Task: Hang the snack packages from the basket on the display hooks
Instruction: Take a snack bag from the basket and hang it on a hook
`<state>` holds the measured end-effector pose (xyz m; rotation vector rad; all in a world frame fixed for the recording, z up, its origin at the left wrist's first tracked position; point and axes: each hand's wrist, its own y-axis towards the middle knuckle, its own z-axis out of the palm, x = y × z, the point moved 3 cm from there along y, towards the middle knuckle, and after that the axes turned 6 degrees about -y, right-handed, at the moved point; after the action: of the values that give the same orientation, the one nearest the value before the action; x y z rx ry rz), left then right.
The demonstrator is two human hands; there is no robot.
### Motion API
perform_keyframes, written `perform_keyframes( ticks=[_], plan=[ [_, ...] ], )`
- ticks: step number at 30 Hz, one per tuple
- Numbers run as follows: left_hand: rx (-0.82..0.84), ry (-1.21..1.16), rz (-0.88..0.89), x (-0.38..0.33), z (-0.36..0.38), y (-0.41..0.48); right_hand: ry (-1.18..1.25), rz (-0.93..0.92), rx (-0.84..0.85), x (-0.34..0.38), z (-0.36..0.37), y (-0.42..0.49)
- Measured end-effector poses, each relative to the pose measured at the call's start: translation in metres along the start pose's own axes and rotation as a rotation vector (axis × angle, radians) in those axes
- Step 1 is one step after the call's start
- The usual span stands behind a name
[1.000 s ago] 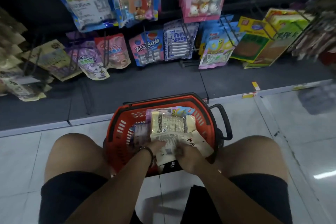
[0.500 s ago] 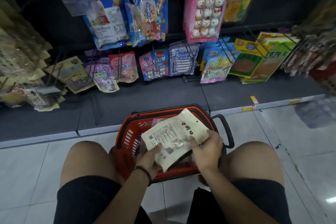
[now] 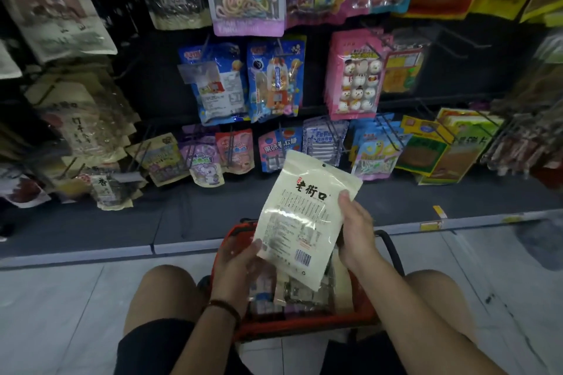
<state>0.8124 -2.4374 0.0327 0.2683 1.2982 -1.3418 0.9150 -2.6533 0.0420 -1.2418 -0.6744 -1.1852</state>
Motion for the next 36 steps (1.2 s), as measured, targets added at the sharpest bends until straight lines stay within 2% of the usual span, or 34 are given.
perform_keyframes(
  ticks=[2,4,7,9,12,15,22,24,27,28,29,31,32,36],
  plan=[
    [-0.055,0.161,0.202,-0.030,0.002,0.004,-0.129,-0.076,0.060,0.013,0.009,0.000],
    [0.041,0.396,0.358,-0.062,0.014,0.009,-0.225,-0.165,0.152,0.028,0.018,-0.005],
    [0.204,0.571,0.389,-0.097,0.039,0.015,-0.261,-0.226,0.247,0.044,0.025,-0.009],
    [0.264,0.538,0.401,-0.110,0.053,0.015,-0.287,-0.290,0.286,0.056,0.029,-0.012],
    [0.265,0.431,0.411,-0.121,0.063,0.014,-0.353,-0.372,0.323,0.076,0.036,-0.019],
    [0.301,0.391,0.433,-0.130,0.070,0.006,-0.455,-0.454,0.296,0.101,0.034,-0.021],
    [0.320,0.383,0.465,-0.169,0.090,0.008,-0.607,-0.495,0.287,0.149,0.058,-0.022],
    [0.231,0.463,0.528,-0.180,0.095,0.012,-0.637,-0.490,0.240,0.161,0.070,-0.024],
    [-0.122,0.724,0.767,-0.187,0.096,-0.008,-0.691,-0.535,0.103,0.175,0.094,-0.030],
    [-0.103,0.776,0.829,-0.182,0.100,-0.021,-0.727,-0.573,0.058,0.179,0.103,-0.033],
    [0.008,0.803,0.825,-0.174,0.107,-0.029,-0.750,-0.605,0.025,0.183,0.113,-0.038],
    [0.251,0.756,0.723,-0.158,0.120,-0.045,-0.813,-0.633,-0.006,0.190,0.131,-0.050],
    [0.306,0.701,0.711,-0.155,0.126,-0.050,-0.861,-0.640,-0.007,0.194,0.139,-0.057],
    [0.249,0.503,0.788,-0.168,0.131,-0.047,-1.036,-0.694,0.073,0.208,0.161,-0.080]
  ],
)
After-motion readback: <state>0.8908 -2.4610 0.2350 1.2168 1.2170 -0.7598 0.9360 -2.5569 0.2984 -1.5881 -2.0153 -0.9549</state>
